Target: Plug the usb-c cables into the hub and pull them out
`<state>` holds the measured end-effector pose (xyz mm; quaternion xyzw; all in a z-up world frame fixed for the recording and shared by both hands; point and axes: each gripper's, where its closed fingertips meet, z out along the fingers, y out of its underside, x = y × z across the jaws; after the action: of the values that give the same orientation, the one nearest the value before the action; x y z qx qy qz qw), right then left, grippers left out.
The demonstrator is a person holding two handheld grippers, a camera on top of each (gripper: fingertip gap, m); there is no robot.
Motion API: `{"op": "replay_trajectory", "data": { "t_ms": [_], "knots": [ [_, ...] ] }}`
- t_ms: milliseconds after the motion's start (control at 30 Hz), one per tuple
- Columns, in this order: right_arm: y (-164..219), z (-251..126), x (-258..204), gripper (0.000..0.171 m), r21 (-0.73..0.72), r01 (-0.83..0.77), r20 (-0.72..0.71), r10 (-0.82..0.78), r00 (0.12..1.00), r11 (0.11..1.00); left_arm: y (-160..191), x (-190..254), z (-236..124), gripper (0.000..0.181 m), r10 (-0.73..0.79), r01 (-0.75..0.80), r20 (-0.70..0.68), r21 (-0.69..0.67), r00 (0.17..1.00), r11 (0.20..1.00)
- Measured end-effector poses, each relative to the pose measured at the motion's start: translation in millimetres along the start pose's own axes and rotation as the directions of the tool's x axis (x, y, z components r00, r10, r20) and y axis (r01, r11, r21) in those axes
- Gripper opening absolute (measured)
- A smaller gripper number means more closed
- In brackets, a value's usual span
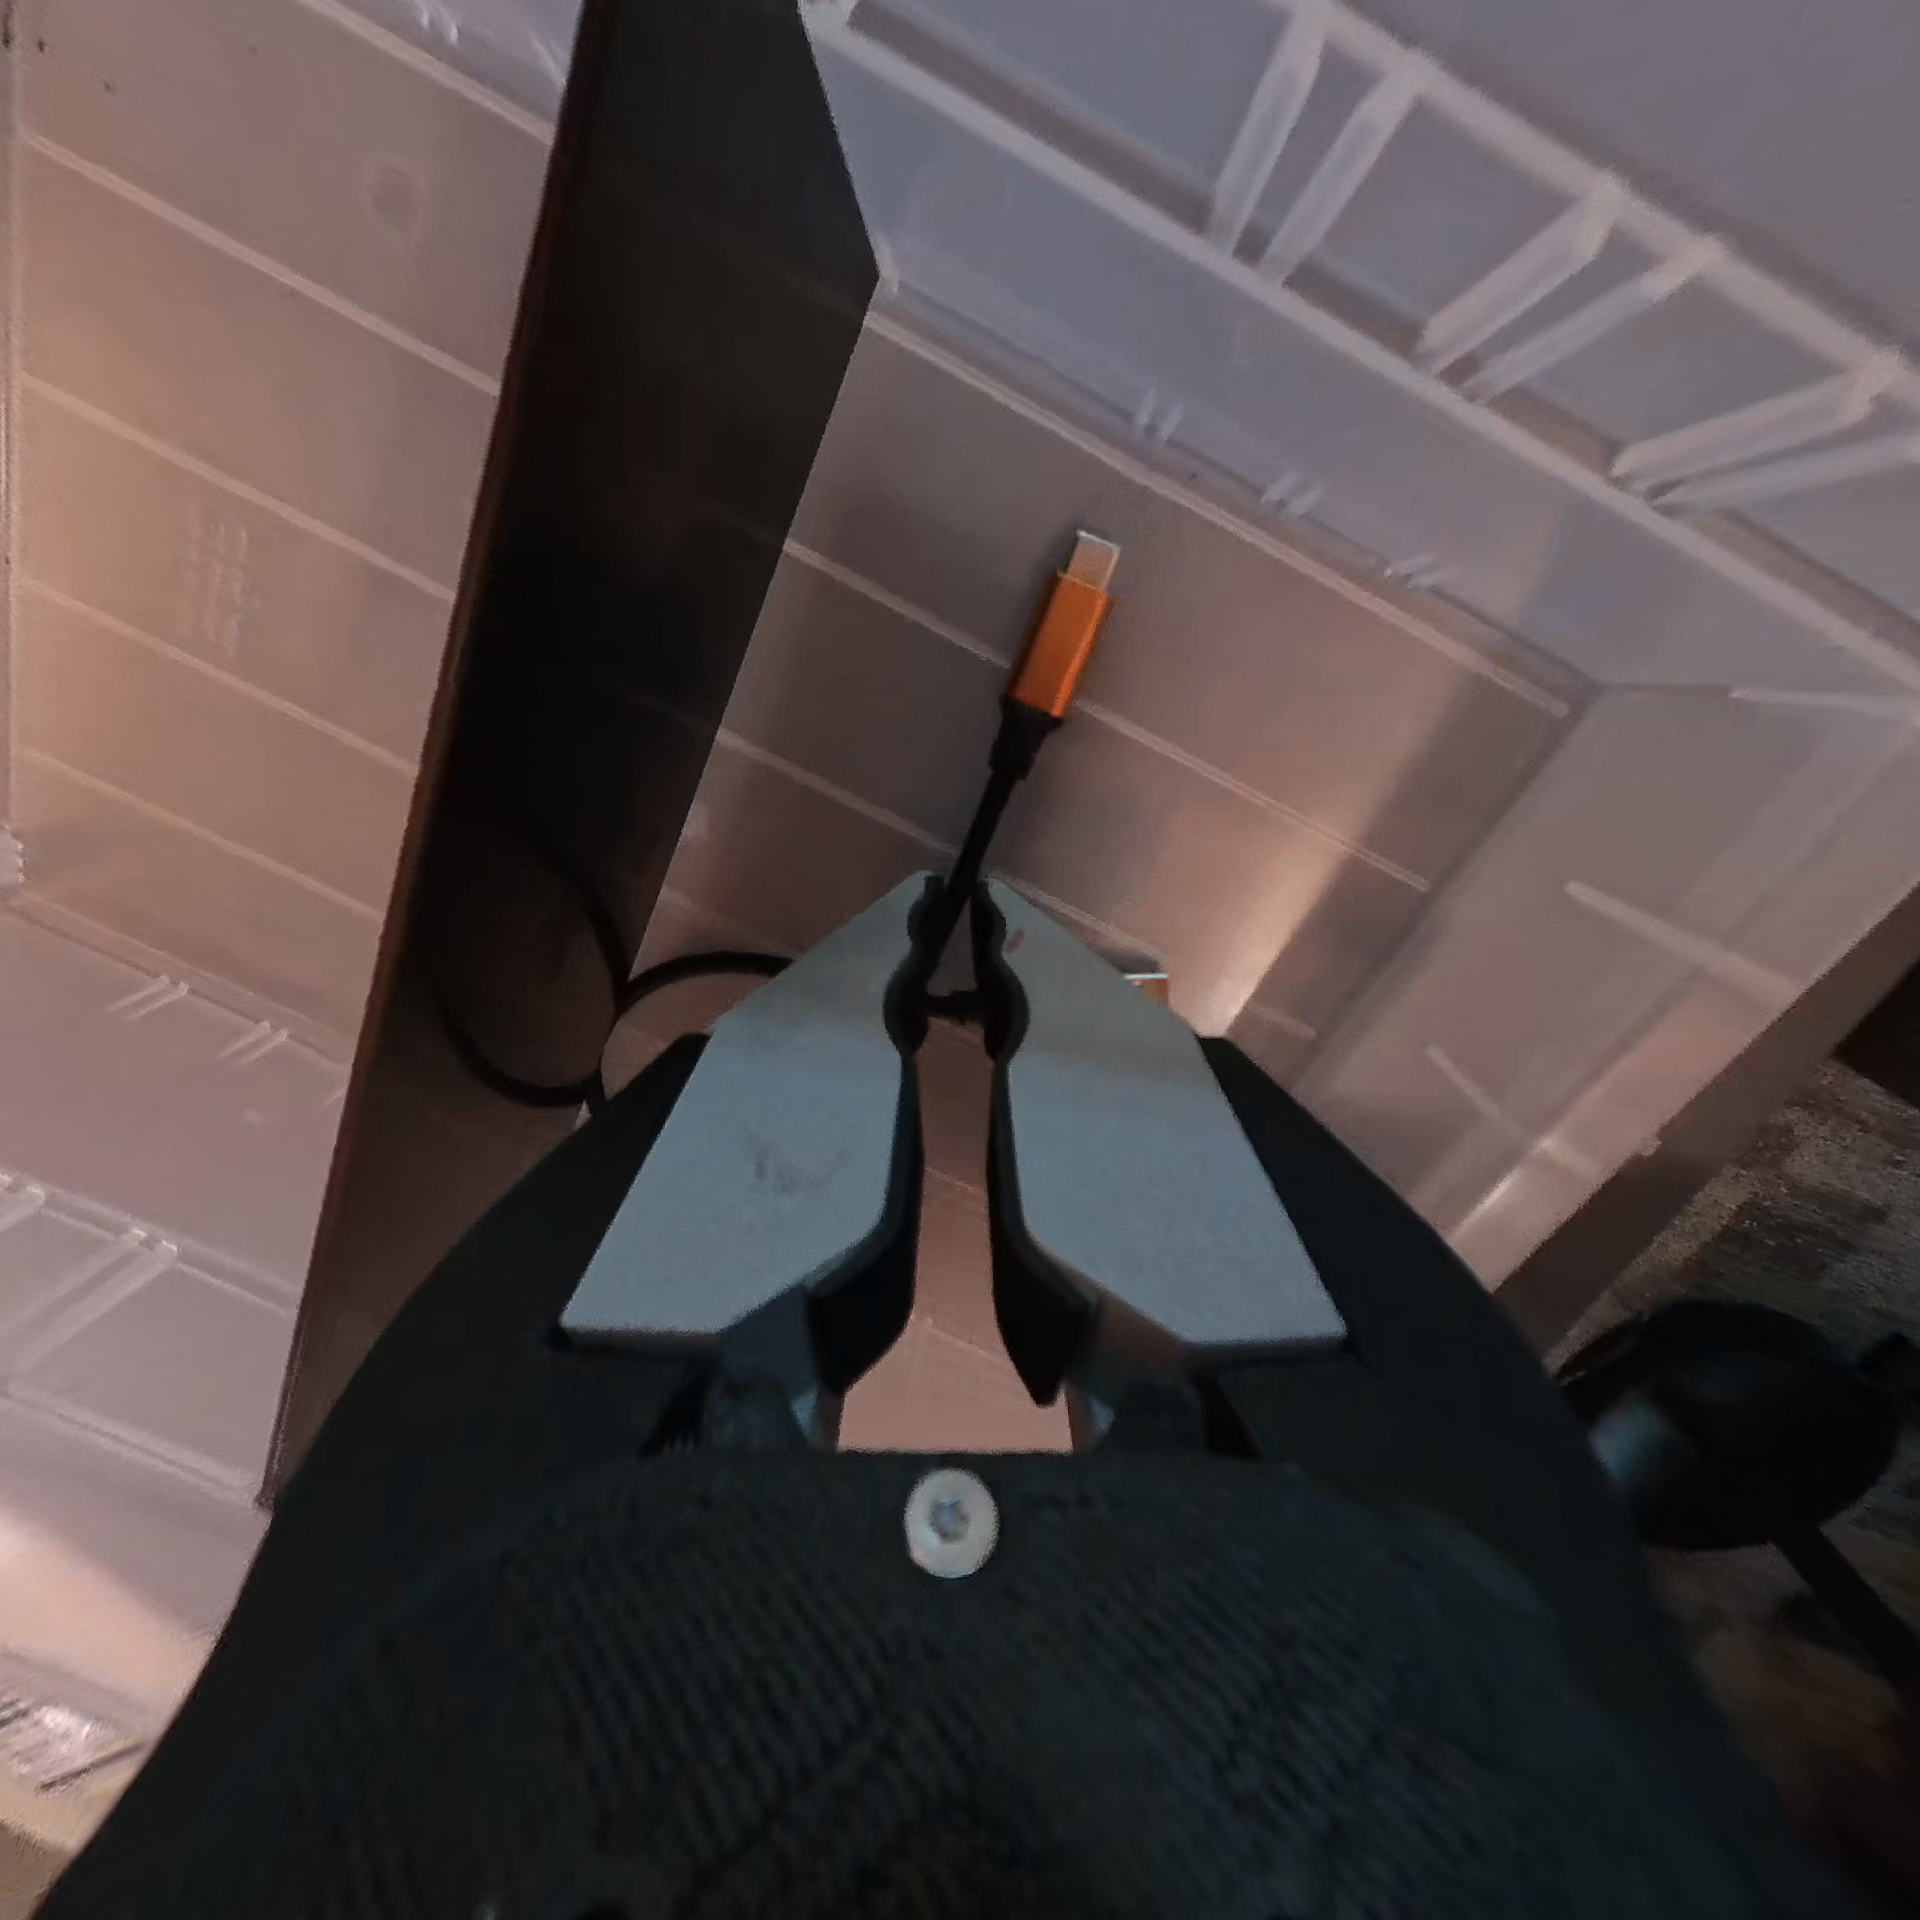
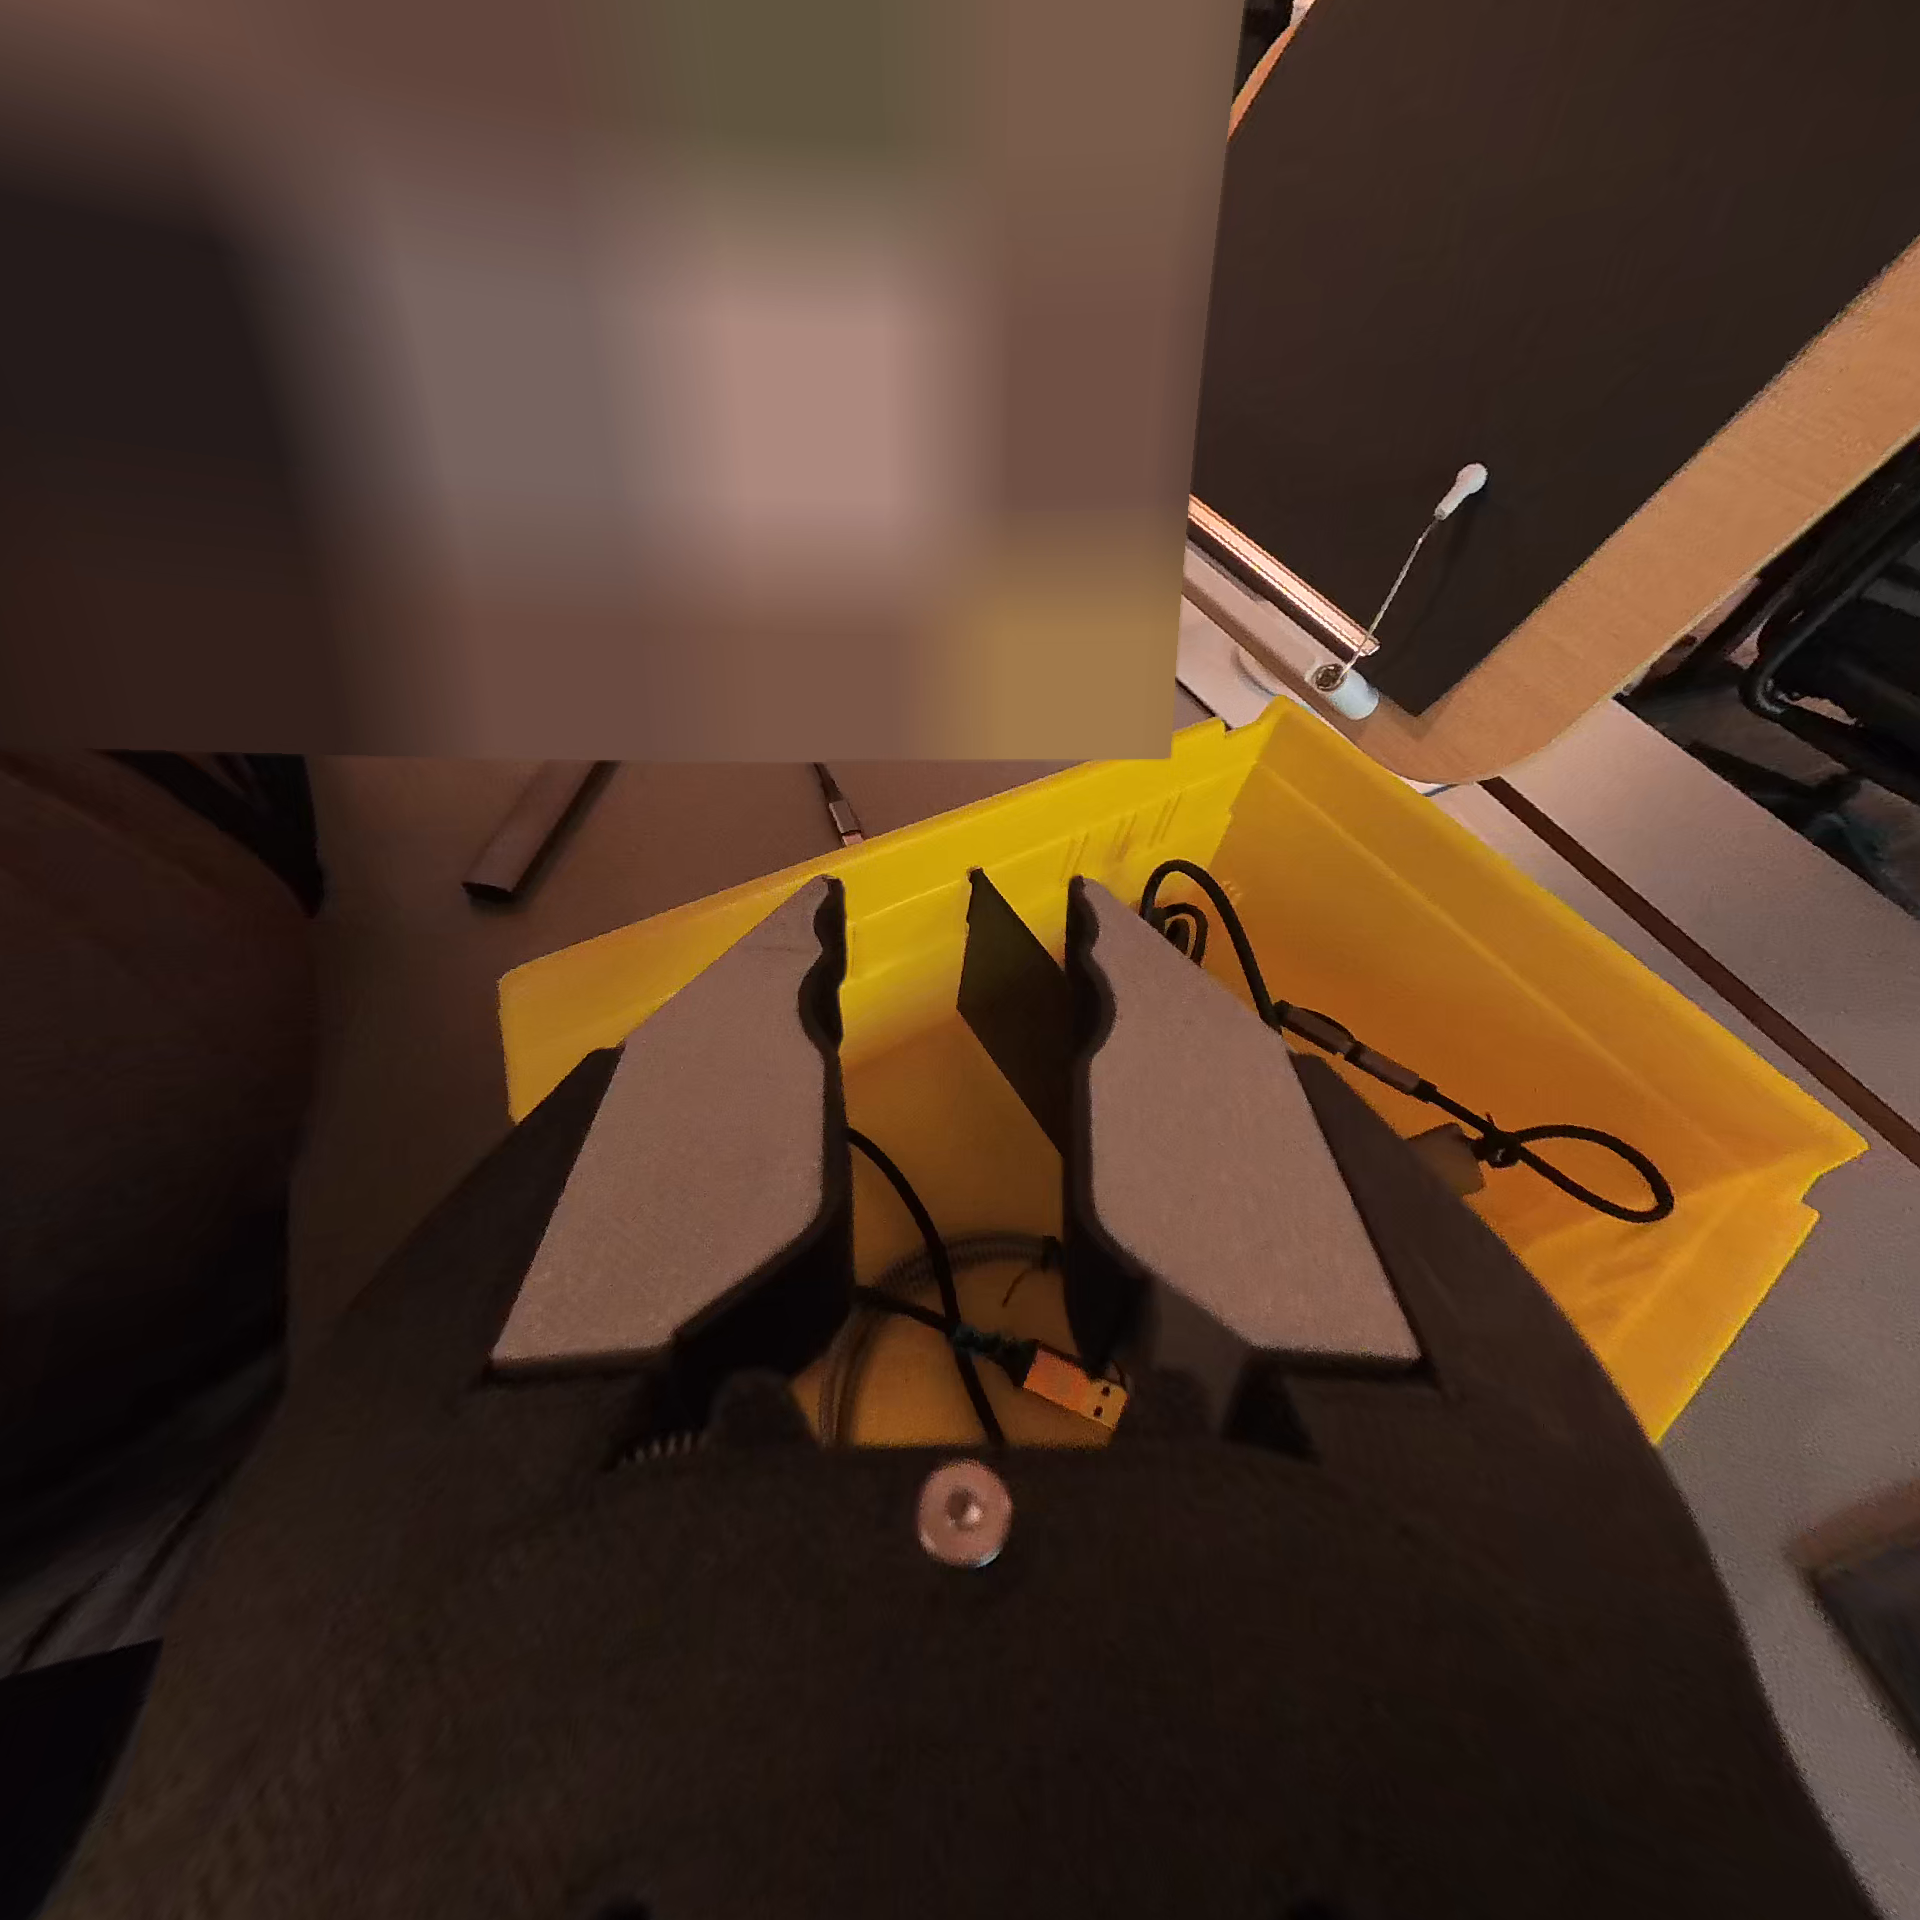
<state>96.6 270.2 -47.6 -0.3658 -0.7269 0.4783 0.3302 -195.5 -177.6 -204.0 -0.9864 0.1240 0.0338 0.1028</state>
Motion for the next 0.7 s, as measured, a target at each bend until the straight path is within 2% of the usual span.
{"op": "replay_trajectory", "data": {
  "t_ms": [100,200,400,567,700],
  "knots": [
    [-1.1,-6.5,-2.8,0.039,0.018,0.014,-0.012,-0.014,1.000,1.000,3.6,-3.0,-5.0,0.003,-0.006,0.007,0.026,-0.019,1.000,1.000],
    [-1.9,-13.9,-7.7,0.038,0.035,0.029,-0.020,-0.028,0.999,0.999,-0.9,-8.6,-18.0,0.002,-0.025,0.023,0.061,0.022,0.998,0.999],
    [0.0,-31.6,-16.2,0.037,0.061,0.037,-0.042,-0.035,0.999,0.997,-9.5,-31.1,-51.8,0.001,-0.063,0.044,0.209,0.094,0.976,0.995],
    [1.3,-44.3,-28.3,0.036,0.080,0.040,-0.047,-0.036,0.998,0.996,-10.9,-38.0,-61.1,0.000,-0.096,0.072,0.278,0.096,0.956,0.993],
    [-2.7,-52.2,-38.3,0.036,0.085,0.051,-0.052,-0.047,0.998,0.995,-17.1,-43.9,-81.2,0.000,-0.140,0.081,0.335,0.184,0.932,0.980]
  ]
}}
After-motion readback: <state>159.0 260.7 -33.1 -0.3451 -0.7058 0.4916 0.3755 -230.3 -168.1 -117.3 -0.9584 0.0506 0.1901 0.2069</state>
